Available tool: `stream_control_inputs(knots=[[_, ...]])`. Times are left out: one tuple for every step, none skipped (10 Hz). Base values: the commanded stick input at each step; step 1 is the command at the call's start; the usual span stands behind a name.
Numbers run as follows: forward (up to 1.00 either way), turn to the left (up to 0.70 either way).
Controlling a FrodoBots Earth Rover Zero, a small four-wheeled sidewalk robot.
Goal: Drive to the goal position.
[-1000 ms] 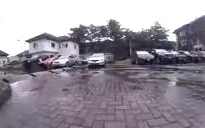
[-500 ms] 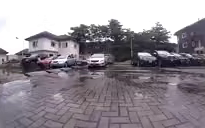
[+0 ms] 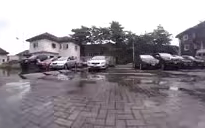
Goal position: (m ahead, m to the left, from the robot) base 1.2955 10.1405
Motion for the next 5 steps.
stream_control_inputs(knots=[[0.85,0.00],[0.85,0.00],[0.85,0.00],[0.85,0.00],[0.85,0.00]])
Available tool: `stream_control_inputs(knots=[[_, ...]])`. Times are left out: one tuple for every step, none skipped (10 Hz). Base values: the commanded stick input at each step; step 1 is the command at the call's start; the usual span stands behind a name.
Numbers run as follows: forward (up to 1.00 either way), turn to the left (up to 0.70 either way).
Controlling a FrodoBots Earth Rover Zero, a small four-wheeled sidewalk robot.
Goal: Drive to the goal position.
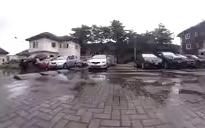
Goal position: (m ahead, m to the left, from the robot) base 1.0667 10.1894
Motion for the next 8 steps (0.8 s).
stream_control_inputs(knots=[[0.85,0.00],[0.00,0.00],[0.00,0.00],[0.00,0.00],[0.00,0.00],[0.00,0.00],[0.00,0.00],[0.00,0.00]])
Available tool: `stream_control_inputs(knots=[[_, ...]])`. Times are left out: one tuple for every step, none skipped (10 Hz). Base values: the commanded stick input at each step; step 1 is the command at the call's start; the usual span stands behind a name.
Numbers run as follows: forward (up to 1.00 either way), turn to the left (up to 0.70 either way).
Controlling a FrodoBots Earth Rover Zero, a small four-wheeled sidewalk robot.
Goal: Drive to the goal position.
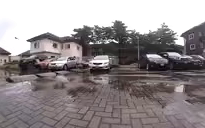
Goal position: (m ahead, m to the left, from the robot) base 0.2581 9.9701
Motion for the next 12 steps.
stream_control_inputs(knots=[[0.00,0.00],[0.00,0.00],[0.00,0.38],[0.00,0.70],[0.00,0.70],[0.00,0.70],[0.00,0.70],[0.00,0.70],[0.00,0.70],[0.00,0.70],[0.00,0.70],[0.00,0.70]])
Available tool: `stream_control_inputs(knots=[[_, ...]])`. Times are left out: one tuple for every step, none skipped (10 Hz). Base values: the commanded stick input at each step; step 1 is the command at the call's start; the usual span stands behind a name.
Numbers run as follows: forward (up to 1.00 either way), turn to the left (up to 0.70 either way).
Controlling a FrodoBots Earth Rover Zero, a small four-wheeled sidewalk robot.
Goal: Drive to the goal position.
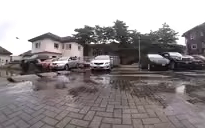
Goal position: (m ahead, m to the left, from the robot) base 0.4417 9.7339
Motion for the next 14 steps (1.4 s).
stream_control_inputs(knots=[[0.00,0.70],[0.00,0.70],[0.00,0.70],[0.00,0.70],[0.00,0.70],[0.00,0.70],[0.00,0.70],[0.00,0.70],[0.00,0.70],[0.00,0.70],[0.00,0.70],[0.00,0.70],[0.00,0.70],[0.00,0.70]])
